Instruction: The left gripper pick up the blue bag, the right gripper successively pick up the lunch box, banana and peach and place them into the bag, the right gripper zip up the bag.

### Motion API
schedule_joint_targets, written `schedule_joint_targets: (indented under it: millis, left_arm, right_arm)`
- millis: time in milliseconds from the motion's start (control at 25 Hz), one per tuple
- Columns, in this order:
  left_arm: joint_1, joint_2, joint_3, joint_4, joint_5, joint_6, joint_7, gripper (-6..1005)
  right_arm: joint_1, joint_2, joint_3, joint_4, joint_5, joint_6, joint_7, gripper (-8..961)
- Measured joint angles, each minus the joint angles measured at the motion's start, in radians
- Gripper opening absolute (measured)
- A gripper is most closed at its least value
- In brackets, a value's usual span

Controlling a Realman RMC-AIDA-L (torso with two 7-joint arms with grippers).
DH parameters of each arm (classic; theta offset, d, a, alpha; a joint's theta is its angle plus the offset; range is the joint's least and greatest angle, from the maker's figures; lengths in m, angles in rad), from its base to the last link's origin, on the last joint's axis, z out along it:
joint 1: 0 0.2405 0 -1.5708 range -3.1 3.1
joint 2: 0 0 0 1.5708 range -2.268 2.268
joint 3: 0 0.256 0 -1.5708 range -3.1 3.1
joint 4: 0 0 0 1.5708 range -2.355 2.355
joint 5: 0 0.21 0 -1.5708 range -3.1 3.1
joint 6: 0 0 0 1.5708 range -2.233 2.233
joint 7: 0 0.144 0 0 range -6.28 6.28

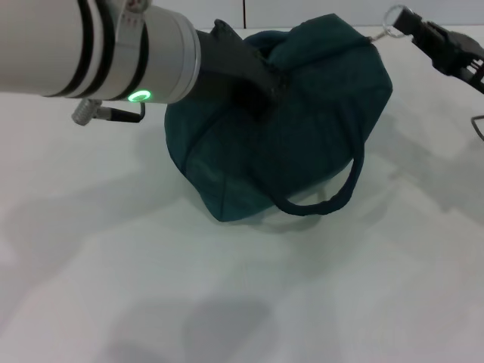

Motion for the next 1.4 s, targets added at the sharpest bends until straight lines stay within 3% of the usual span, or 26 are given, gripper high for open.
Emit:
schedule_joint_targets:
  millis: [520,1080,1240,1360,1400]
  left_arm:
    - [0.007,0.002,-0.037,0.023,-0.076,0.008,0.023,39]
    - [0.002,-0.001,-0.068,-0.065,-0.081,-0.002,0.035,38]
    - [-0.021,-0.001,-0.102,-0.138,-0.108,-0.007,0.05,38]
    - [-0.032,-0.001,-0.13,-0.172,-0.14,-0.016,0.066,37]
    - [-0.033,-0.001,-0.142,-0.177,-0.154,-0.017,0.074,37]
  right_arm:
    - [0.011,0.003,-0.014,0.056,-0.047,0.196,0.001,63]
    - [-0.044,0.004,0.043,0.045,-0.019,0.011,-0.116,65]
    - [-0.061,0.004,0.047,0.045,-0.019,-0.029,-0.127,274]
    - [-0.076,0.004,0.047,0.045,-0.019,-0.043,-0.127,505]
    - [-0.078,0.004,0.047,0.046,-0.019,-0.044,-0.128,526]
